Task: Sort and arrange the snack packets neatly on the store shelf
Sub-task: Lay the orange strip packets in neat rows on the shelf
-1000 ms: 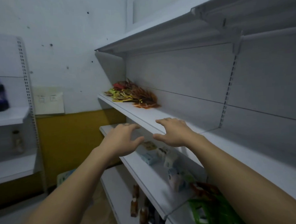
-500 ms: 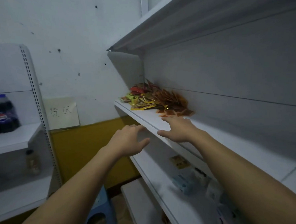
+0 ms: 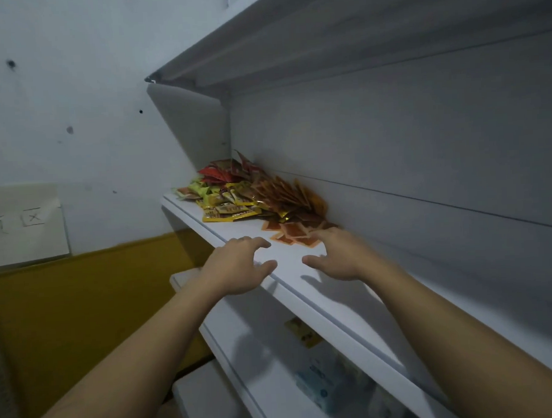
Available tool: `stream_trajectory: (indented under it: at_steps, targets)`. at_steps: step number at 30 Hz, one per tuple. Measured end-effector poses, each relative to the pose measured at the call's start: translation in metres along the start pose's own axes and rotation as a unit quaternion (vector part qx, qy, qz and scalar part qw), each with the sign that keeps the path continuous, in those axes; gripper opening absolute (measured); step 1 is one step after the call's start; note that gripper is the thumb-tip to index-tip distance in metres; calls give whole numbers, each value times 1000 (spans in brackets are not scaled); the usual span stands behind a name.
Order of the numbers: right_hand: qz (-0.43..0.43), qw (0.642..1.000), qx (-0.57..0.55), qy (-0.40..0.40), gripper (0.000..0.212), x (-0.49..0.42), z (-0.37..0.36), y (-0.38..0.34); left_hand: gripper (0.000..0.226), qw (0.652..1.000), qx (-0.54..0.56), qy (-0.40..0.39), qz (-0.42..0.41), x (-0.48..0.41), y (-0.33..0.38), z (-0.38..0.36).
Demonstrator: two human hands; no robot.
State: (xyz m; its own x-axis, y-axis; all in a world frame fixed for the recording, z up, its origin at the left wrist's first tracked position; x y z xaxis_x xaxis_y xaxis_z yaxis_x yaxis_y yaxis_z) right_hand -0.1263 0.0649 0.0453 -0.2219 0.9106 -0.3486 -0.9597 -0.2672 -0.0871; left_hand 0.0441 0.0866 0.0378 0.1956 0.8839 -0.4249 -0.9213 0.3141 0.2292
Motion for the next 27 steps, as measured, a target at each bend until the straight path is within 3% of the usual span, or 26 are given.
stream_trajectory:
  at_steps: [10, 14, 21, 27]
  targets:
    - [-108, 994, -15, 24, 71, -114, -47, 30, 51, 995, 65, 12, -69, -130, -52, -55]
    - [-158, 985, -58, 42, 67, -165, -73, 33, 46, 987, 140, 24, -77, -186, -77, -70]
    - [-198, 967, -84, 140, 72, -251, -84, 33, 43, 976, 148, 102, -119, -281, -102, -69]
    - [-233, 957, 8, 174, 75, -290, -92, 48, 36, 968, 146, 153, -134, -335, -107, -76]
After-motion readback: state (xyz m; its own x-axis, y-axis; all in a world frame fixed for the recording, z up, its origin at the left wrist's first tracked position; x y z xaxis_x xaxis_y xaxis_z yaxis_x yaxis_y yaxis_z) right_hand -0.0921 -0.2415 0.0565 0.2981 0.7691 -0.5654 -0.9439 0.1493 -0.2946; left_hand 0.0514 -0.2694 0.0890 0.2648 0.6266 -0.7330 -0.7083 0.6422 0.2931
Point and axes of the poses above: each hand's wrist, its own x-axis away from the middle knuckle, its own z-axis out of the back of the hand, y = z × x, the point moved 10 cm from there along -x, towards the middle knuckle, and after that the axes turned 8 degrees about y, right-handed, at the moved point
